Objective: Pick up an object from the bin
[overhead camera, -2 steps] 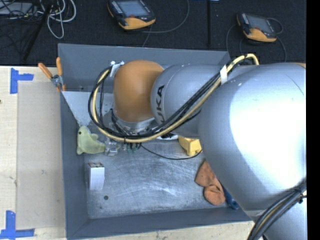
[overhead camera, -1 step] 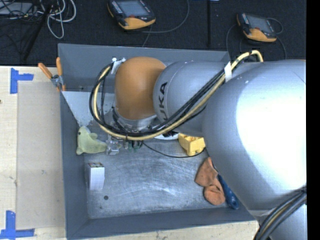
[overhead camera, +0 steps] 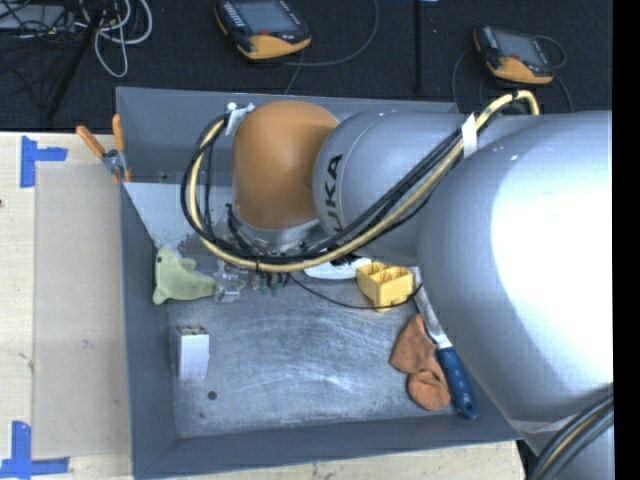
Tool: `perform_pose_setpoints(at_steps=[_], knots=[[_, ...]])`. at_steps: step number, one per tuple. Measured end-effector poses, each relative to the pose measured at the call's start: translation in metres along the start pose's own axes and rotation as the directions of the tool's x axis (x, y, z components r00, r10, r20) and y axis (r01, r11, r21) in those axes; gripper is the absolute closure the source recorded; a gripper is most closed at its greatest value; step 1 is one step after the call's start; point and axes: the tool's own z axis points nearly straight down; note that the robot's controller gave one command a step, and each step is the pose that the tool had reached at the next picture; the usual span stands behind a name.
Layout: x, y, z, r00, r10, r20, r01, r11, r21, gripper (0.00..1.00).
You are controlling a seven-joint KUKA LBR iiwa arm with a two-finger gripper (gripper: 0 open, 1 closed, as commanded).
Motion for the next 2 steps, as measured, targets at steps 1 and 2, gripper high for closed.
perform_pose_setpoints(at_steps=[1,2], knots=[[-0.0017,0.0005,-0.0146,1.000,0.000,0.006,0.000,1.000,-0.002,1.00],[-0.0015,0.0003,-0.0233,1.000,0.000,0.008,0.000,1.000,-0.003,1.00]])
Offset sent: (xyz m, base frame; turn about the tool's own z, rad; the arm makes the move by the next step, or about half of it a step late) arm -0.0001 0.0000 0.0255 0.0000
